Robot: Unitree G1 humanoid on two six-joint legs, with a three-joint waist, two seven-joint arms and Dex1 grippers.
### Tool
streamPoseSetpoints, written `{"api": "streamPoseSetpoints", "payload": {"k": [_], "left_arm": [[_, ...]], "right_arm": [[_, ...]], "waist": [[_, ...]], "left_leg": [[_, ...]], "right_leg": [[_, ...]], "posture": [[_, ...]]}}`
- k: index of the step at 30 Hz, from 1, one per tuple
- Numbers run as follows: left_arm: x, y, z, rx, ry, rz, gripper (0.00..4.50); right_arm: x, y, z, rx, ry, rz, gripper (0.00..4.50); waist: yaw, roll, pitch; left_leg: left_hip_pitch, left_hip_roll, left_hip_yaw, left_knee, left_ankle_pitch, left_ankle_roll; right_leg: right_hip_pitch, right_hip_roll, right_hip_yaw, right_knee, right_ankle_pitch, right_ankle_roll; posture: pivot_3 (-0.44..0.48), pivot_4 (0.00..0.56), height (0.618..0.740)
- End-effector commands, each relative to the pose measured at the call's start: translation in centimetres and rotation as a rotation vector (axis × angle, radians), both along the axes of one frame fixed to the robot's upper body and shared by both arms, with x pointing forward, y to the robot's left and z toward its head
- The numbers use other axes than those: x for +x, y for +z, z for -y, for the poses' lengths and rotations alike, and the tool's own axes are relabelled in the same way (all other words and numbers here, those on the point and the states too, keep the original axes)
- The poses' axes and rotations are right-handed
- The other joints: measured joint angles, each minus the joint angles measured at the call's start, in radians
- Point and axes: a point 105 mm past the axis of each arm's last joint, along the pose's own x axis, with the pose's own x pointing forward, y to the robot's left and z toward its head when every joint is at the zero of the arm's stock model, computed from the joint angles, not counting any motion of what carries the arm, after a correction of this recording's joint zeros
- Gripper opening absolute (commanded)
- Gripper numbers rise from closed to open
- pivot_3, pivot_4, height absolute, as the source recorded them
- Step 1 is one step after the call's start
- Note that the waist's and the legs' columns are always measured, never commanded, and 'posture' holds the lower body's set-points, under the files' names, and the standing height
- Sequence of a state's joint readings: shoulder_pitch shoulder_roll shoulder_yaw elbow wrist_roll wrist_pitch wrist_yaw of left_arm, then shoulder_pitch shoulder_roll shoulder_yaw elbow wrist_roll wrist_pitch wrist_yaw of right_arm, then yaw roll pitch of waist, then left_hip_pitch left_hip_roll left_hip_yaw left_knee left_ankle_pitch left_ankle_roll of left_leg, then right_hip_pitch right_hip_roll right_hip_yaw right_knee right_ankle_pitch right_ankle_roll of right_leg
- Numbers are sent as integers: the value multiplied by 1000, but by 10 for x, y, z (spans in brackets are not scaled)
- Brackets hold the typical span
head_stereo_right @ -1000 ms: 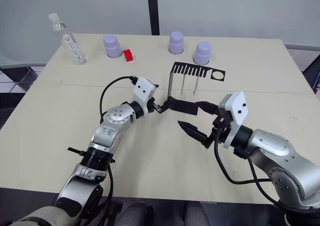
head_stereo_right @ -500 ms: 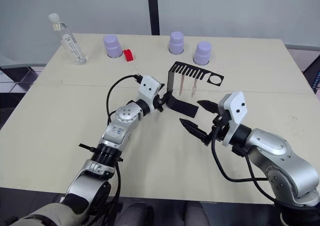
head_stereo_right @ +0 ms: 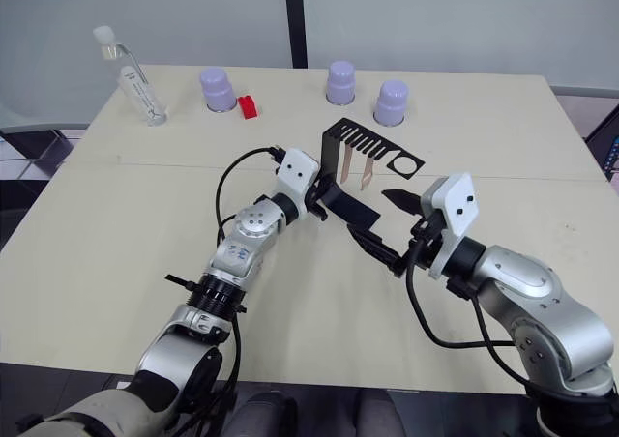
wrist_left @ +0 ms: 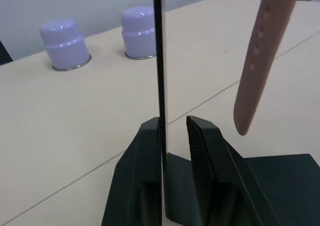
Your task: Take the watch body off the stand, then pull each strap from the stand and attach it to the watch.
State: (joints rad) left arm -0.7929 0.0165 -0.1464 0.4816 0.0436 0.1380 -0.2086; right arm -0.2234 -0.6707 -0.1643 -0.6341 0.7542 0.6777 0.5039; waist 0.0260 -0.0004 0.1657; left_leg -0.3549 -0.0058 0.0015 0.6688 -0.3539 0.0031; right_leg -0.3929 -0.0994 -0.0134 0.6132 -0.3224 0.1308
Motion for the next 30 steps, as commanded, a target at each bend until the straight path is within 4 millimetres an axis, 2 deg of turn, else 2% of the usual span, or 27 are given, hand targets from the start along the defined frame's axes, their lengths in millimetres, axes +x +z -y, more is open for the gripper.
{"api": "streamPoseSetpoints", "payload": {"k": [1, 2, 5, 12, 16, 19, 21, 24, 27, 30], "left_arm": [[5, 23, 3, -24, -1, 69, 856], [6, 24, 3, -28, -1, 72, 856], [4, 22, 6, -54, -48, 62, 44], [7, 27, 1, -83, -6, 87, 44], [11, 40, -11, -136, 117, 137, 44], [8, 37, -6, -145, 128, 130, 44], [5, 32, -3, -142, 120, 118, 44], [3, 26, -2, -133, 116, 100, 44], [2, 26, 4, -114, 92, 84, 44], [4, 37, 8, -112, 81, 86, 44]], "right_arm": [[-3, 11, 0, 15, -3, 48, 4500], [-3, 11, 0, 19, -5, 49, 4500], [-3, 10, -1, 22, -8, 47, 4500], [-2, 10, -5, 30, -4, 49, 4500], [9, 10, -4, 57, -134, 53, 4500], [20, 7, -7, 87, -242, 22, 4500], [28, -2, -10, 96, -323, -35, 4500], [43, 0, -12, 194, -453, -58, 4500], [50, 1, -16, 183, -491, -49, 4500], [52, 3, -15, 180, -503, -36, 4500]], "waist": [[0, 0, 0], [0, 0, 0], [0, 0, 0], [0, 0, 0], [-2, 0, 0], [-2, 0, 0], [-2, 0, 0], [-3, 1, 0], [-1, 1, -1], [-1, 1, 0]], "left_leg": [[0, 0, 0, 0, 0, 0], [0, 0, 0, 0, 0, 0], [0, 0, 0, 0, 0, 0], [0, 0, 0, 0, 0, 0], [0, 0, 0, 0, 0, 0], [0, 0, 1, 0, 0, -1], [0, 0, 1, 0, 0, -1], [0, 0, 1, 0, 0, -1], [-1, -1, 1, 1, 0, -1], [-1, -2, 0, 0, 0, -1]], "right_leg": [[0, 0, 0, 0, 0, 0], [0, 0, 0, 0, 0, 0], [0, 0, 0, 0, 0, 0], [0, 0, -1, 0, 0, 0], [-1, 0, 0, 1, 0, 0], [-2, -1, 0, 4, 0, 0], [-3, -1, 0, 5, 0, 0], [-3, -2, -1, 5, 0, 0], [-3, -2, -2, 6, 0, 0], [-3, -2, -2, 6, 0, 0]], "posture": [[0, 150, 740], [0, 150, 740], [0, 150, 740], [0, 150, 740], [0, 150, 740], [0, 150, 740], [0, 150, 740], [0, 150, 740], [0, 150, 740], [0, 150, 740]]}}
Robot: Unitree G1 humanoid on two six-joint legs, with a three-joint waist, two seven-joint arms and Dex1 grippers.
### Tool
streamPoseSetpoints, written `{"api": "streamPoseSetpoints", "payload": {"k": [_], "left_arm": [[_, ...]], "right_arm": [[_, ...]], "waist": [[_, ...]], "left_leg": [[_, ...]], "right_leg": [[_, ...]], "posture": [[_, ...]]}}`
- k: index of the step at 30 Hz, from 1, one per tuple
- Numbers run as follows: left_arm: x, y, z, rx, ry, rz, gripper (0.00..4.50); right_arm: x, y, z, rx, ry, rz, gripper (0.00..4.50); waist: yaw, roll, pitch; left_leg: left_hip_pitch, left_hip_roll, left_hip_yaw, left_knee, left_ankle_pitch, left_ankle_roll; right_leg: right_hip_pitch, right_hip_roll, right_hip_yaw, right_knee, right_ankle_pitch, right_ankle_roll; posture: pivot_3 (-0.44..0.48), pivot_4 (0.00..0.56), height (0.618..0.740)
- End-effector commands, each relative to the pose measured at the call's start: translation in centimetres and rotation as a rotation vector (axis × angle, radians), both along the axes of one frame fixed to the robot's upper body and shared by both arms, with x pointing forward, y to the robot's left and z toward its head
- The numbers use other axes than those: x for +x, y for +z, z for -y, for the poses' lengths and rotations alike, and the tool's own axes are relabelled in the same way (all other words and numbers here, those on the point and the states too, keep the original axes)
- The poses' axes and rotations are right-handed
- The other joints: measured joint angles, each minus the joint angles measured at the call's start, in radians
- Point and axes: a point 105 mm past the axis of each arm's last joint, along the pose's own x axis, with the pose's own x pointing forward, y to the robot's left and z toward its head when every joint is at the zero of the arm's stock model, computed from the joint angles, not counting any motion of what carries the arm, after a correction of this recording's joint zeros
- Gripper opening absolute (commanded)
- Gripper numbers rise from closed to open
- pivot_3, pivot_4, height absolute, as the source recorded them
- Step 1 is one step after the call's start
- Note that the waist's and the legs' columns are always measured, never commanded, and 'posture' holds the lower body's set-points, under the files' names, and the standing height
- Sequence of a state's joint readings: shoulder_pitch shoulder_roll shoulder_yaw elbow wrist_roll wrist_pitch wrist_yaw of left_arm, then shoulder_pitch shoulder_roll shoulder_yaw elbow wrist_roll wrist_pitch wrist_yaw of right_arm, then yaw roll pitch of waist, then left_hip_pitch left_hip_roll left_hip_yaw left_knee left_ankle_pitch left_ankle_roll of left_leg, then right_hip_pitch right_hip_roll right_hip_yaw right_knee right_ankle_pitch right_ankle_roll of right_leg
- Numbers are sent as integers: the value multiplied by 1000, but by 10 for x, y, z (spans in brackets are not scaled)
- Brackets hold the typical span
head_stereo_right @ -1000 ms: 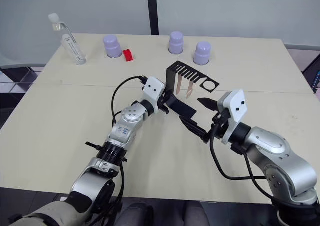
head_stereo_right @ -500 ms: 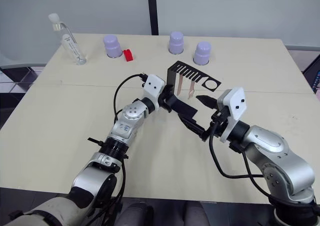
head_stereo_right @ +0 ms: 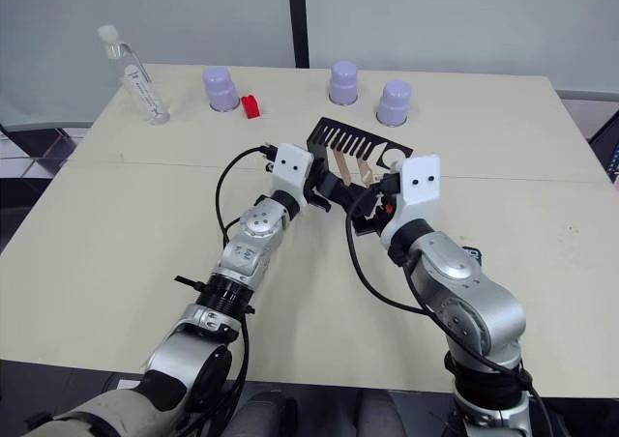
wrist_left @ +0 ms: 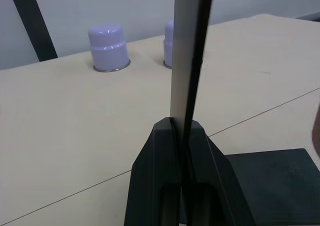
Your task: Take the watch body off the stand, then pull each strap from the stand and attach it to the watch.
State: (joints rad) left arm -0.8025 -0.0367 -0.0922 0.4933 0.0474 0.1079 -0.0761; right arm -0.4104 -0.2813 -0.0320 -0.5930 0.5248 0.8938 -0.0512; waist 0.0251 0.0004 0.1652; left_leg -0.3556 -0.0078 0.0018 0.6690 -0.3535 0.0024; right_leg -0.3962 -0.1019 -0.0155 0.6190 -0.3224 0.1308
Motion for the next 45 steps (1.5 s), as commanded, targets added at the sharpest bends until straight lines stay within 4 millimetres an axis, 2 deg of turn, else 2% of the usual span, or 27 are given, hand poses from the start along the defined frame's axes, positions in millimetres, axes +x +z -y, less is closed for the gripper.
{"api": "streamPoseSetpoints", "payload": {"k": [1, 14, 18, 21, 28, 35, 45], "left_arm": [[-1, 28, 14, -13, -46, 50, 44], [2, 34, 27, 14, -87, -54, 44], [3, 36, 27, 22, -93, -54, 44], [4, 38, 27, 27, -102, -62, 44], [2, 51, 36, 35, -134, -52, 44], [3, 52, 37, 50, -138, -53, 44], [3, 47, 39, 61, -137, -75, 44]], "right_arm": [[0, 10, 3, -13, -30, 47, 4500], [0, 11, 2, -100, -12, 74, 4500], [-12, 18, 5, -112, 52, 107, 4500], [-17, 16, 4, -149, 86, 109, 4500], [-3, 9, 5, -175, 3, 98, 4500], [15, 8, 8, -180, -120, 132, 4500], [12, 8, 1, -197, -103, 149, 4500]], "waist": [[-1, 0, 0], [-10, 0, 0], [-6, 0, 0], [-4, 0, 0], [-6, 0, 0], [-7, 0, 0], [-8, 0, 0]], "left_leg": [[0, 0, 0, 0, 0, 0], [0, -5, 0, 0, 1, 0], [0, -5, 0, -1, 1, 0], [0, -6, 0, -1, 0, 0], [-1, -5, 0, -1, 1, 0], [-1, -5, 0, -1, 1, 0], [-1, -6, 0, -1, 1, 0]], "right_leg": [[0, 0, 0, 0, 0, 0], [-1, 0, 0, 1, 0, 0], [-1, 0, 0, 1, 0, 0], [-1, 0, 0, 1, 0, 0], [-1, 0, 0, 1, 0, 0], [-2, 0, 0, 1, 0, 0], [-2, 0, 0, 1, 0, 0]], "posture": [[0, 150, 740], [0, 150, 740], [0, 150, 740], [0, 150, 740], [0, 150, 740], [0, 150, 740], [0, 150, 740]]}}
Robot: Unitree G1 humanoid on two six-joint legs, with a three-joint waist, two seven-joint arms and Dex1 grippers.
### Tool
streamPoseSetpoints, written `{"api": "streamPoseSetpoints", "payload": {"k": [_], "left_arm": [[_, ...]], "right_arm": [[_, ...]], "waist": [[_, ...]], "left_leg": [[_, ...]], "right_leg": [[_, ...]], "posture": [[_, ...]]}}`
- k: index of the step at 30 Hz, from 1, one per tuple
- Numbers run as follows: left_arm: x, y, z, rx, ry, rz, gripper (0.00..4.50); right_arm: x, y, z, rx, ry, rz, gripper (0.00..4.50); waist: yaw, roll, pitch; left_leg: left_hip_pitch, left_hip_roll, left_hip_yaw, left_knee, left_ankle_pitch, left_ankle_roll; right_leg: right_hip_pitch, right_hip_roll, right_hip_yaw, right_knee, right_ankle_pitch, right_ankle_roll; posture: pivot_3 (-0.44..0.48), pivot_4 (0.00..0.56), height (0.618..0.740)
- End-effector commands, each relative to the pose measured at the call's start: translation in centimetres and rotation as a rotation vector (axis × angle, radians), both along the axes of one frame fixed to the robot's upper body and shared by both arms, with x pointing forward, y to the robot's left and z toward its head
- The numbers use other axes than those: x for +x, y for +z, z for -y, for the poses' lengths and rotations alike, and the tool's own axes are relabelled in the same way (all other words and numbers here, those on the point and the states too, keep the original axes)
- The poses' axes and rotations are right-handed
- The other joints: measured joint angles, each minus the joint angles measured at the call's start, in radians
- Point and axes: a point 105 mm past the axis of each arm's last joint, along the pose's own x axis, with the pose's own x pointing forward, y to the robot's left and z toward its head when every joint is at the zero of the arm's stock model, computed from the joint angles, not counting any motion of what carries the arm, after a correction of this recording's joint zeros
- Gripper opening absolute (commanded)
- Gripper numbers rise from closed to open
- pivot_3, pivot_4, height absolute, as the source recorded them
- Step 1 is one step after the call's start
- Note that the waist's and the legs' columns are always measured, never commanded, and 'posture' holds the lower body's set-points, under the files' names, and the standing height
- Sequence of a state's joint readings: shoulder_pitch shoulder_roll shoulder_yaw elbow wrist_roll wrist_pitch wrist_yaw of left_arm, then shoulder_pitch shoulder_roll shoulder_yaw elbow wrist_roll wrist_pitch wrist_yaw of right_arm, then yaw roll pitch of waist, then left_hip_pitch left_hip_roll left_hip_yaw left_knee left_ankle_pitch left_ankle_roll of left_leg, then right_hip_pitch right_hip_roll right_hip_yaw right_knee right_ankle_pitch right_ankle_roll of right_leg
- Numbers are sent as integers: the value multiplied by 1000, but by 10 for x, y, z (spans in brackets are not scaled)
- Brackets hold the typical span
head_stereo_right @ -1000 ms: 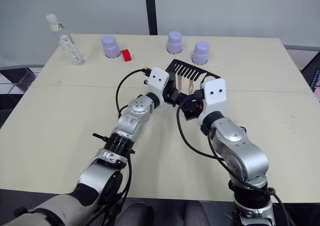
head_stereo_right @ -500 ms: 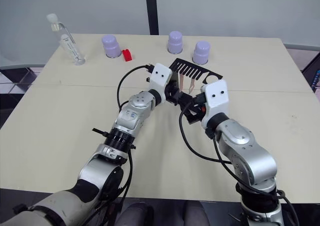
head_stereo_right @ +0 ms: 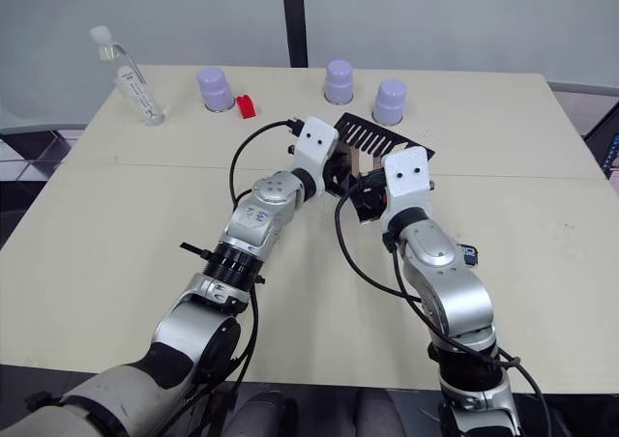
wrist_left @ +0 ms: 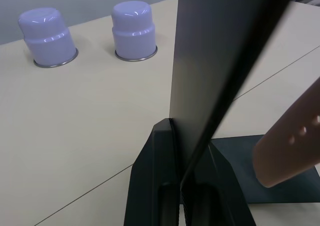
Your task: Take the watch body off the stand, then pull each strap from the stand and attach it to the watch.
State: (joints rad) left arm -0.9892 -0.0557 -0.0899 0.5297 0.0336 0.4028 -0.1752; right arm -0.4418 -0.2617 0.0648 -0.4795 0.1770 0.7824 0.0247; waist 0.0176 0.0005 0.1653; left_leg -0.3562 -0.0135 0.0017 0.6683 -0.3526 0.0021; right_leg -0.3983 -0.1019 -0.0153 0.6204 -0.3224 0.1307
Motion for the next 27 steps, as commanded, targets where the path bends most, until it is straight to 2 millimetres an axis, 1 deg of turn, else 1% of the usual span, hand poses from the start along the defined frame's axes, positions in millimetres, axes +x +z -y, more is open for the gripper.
{"api": "streamPoseSetpoints", "payload": {"k": [1, 6, 11, 14, 16, 18, 22, 27], "left_arm": [[-3, 27, 9, -30, -29, 75, 44], [-3, 26, 9, -30, -32, 68, 44], [-4, 24, 9, -23, -34, 61, 44], [-3, 17, 9, 15, -39, 34, 44], [-4, 9, 13, 48, -64, -9, 44], [-5, 7, 19, 85, -96, -21, 44], [-4, 6, 27, 120, -122, -25, 44], [-2, 4, 29, 111, -124, -40, 44]], "right_arm": [[-9, 14, -3, -11, 28, 67, 4500], [-11, 15, -1, -20, 30, 66, 4500], [-6, 15, 1, -19, 10, 65, 4500], [-5, 15, 2, -16, 7, 65, 4500], [-5, 15, 2, -15, 6, 64, 4500], [-4, 15, 3, -16, 4, 64, 4500], [-4, 13, 6, -23, -15, 58, 4500], [-5, 9, 8, -27, -35, 49, 4500]], "waist": [[0, 0, 0], [0, 0, 0], [-5, 0, 0], [-9, 0, 0], [-13, 0, 0], [-14, 0, 0], [-13, 0, 0], [-16, 0, 0]], "left_leg": [[0, 0, 0, 0, 0, 0], [0, 0, 0, 0, 0, 0], [0, 0, 0, 0, 0, 0], [0, 0, 0, 0, 0, 0], [0, 0, 0, 0, 0, 0], [0, 0, 0, 0, 0, 0], [0, -1, -1, 0, 0, 0], [0, 0, -1, 0, 0, 0]], "right_leg": [[0, 0, 0, 0, 0, 0], [0, 0, 0, 0, 0, 0], [0, 0, 0, 0, 0, 0], [0, 0, 0, 0, 0, 0], [0, 0, 0, 0, 0, 0], [0, 0, 0, 1, 0, 0], [0, 0, 0, 1, 0, 0], [0, 0, 0, 1, 0, 0]], "posture": [[0, 150, 740], [0, 150, 740], [0, 150, 740], [0, 150, 740], [0, 150, 740], [0, 150, 740], [0, 150, 740], [0, 150, 740]]}}
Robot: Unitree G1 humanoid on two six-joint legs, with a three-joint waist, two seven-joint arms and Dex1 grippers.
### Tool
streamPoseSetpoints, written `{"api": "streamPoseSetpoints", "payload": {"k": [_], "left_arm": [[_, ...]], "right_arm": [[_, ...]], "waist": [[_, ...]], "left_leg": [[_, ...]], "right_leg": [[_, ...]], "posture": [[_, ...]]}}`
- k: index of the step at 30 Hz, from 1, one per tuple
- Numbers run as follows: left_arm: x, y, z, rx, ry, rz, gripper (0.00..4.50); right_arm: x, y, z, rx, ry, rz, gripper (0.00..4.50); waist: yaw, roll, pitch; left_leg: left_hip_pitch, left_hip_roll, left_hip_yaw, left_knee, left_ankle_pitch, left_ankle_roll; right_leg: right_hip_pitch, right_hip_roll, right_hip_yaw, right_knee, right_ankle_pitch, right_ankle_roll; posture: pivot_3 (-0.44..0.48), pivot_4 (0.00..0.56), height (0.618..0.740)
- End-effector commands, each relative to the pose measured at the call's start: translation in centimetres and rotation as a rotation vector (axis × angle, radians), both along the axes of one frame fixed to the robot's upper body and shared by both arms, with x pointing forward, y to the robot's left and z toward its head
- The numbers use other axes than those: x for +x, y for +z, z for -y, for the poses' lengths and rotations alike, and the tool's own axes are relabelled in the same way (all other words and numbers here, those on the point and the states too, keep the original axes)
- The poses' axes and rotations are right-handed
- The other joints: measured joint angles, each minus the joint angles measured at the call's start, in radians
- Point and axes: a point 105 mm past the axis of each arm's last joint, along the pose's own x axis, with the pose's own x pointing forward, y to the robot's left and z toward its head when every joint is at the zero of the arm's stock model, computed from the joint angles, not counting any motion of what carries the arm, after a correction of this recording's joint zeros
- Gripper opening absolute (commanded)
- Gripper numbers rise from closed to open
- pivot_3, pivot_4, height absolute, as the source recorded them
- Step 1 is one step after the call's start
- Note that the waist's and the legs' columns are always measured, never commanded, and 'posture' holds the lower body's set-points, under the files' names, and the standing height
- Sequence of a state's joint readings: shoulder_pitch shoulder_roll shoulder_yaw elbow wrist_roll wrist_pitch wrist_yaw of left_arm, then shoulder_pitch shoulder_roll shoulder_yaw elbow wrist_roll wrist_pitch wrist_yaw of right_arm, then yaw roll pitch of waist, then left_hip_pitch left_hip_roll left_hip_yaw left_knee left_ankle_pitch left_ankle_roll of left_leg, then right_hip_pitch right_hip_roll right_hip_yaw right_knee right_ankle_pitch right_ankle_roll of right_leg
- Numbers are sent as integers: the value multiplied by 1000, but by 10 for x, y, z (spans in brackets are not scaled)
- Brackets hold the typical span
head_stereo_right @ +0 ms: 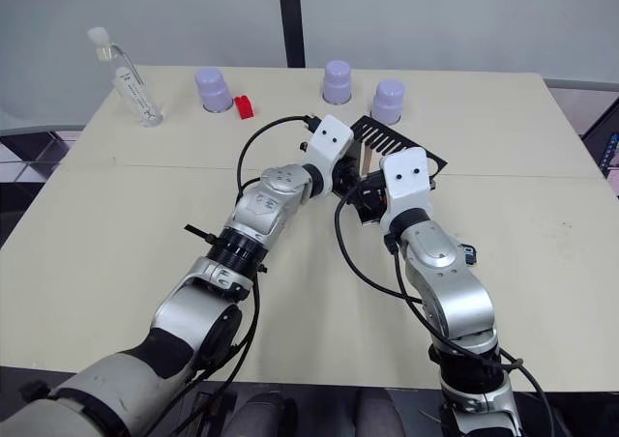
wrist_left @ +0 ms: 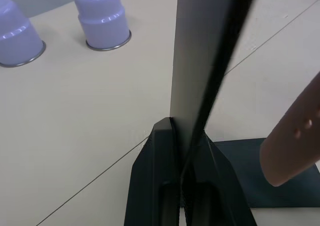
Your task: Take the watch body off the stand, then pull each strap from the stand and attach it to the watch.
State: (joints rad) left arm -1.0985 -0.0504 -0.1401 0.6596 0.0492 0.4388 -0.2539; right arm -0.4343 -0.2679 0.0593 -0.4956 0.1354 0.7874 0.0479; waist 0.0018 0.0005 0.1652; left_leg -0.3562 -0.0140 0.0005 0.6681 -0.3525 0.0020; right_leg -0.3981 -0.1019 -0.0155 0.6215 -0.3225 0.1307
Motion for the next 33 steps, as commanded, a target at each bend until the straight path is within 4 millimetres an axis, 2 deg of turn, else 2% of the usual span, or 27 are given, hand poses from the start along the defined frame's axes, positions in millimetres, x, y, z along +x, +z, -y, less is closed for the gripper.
{"api": "streamPoseSetpoints", "payload": {"k": [1, 10, 23, 26, 29, 33], "left_arm": [[-3, 5, 11, -8, -35, 5, 44], [-2, 6, 11, -13, -33, 5, 44], [-4, 7, 14, -14, -41, 8, 44], [-5, 7, 15, -14, -42, 8, 0], [-5, 6, 16, -16, -44, 8, 0], [-6, 6, 16, -17, -45, 8, 0]], "right_arm": [[-3, 7, 4, 3, -23, 35, 4500], [-7, 4, 15, -4, -92, 35, 4500], [-11, 9, 10, -27, -100, 71, 4500], [-10, 10, 9, -28, -99, 75, 3689], [-9, 10, 8, -29, -99, 77, 2378], [-7, 11, 7, -33, -98, 79, 2378]], "waist": [[0, 0, 0], [-1, 0, 0], [-1, 0, 0], [-1, 0, 0], [-1, 0, 0], [-1, 0, 0]], "left_leg": [[0, 0, 0, 0, 0, 0], [0, 0, 0, 0, 0, 0], [0, 0, 0, 0, 0, 0], [0, 0, 0, 0, 0, 0], [0, 0, 0, 0, 0, 0], [0, 0, 0, 0, 0, 0]], "right_leg": [[0, 0, 0, 0, 0, 0], [0, 0, 0, 0, 0, 0], [0, 0, 0, 0, 0, 0], [0, 0, 0, 0, 0, 0], [0, 0, 0, 0, 0, 0], [0, 0, 0, 0, 0, 0]], "posture": [[0, 150, 740], [0, 150, 740], [0, 150, 740], [0, 150, 740], [0, 150, 740], [0, 150, 740]]}}
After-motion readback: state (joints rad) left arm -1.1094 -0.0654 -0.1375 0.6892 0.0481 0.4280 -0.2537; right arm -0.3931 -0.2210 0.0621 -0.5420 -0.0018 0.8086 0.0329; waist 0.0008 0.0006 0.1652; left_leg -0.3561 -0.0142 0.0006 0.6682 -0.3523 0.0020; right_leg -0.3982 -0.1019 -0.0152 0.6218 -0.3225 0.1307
